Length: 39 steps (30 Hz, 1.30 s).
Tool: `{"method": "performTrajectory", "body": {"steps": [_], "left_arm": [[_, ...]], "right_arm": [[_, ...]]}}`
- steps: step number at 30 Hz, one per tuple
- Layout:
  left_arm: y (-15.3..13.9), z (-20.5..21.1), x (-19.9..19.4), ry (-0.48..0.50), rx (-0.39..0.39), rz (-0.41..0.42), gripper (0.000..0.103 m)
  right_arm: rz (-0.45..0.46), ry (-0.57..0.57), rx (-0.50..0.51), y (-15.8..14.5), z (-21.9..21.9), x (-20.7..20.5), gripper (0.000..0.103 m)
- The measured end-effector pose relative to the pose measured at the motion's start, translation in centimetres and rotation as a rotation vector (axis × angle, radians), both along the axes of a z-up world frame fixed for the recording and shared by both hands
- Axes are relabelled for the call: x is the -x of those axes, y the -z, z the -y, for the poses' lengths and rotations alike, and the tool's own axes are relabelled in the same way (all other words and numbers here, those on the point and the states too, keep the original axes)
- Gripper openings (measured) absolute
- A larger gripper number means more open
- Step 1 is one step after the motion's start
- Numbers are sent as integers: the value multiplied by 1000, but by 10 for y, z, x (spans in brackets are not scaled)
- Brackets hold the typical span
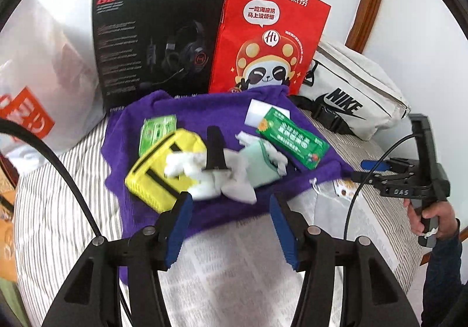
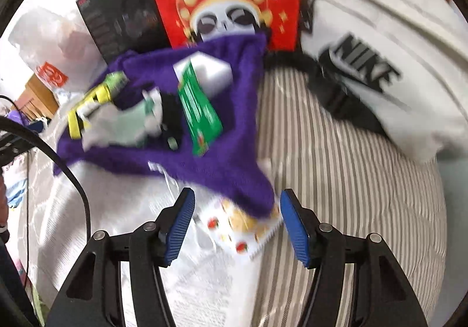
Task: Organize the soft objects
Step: 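Grasp the fruit-print wipe packet on the newspaper with the right tool, then grasp the white mesh drawstring bag with the left tool while the right tool holds the packet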
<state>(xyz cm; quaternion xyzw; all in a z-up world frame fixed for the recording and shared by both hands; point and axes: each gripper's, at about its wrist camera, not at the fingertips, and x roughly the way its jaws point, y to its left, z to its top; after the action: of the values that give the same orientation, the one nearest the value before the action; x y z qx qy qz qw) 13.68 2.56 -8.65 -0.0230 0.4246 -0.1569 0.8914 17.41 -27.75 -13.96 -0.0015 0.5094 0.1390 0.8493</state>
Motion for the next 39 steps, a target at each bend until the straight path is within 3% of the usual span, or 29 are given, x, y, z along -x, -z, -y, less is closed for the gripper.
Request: {"method": "performTrajectory", "body": {"steps": [4,8,14,19,21,23,27,29,35,39], "left_arm": [[7,0,20,-5,17,-6,53],[16,2,38,-15,26,-17,53],[32,-1,59,-34,65,-47,53],[39,-5,66,-53,80,-61,53],[39,-7,68,-55,88,-61,53],[39,-7,69,-53,93,-57,53],[40,-3,69,-40,100,-58,53],[42,1,68,-33,93,-62,53],[45,11,68,-2,84,-71,53],[45,21,66,29,77,-74,53]], "right_arm": [[-32,25,1,21,4,8,63],[-3,58,75,32,-1,11,67],[-5,97,30,36,-5,0,76],[23,126,84,40,-15,-4,78],[31,126,80,40,-13,-1,71],[35,109,71,37,-11,2,43],[21,97,61,33,-3,7,31],[23,100,63,31,1,13,16],[5,98,17,28,17,28,7],[20,90,11,20,20,41,7]]}}
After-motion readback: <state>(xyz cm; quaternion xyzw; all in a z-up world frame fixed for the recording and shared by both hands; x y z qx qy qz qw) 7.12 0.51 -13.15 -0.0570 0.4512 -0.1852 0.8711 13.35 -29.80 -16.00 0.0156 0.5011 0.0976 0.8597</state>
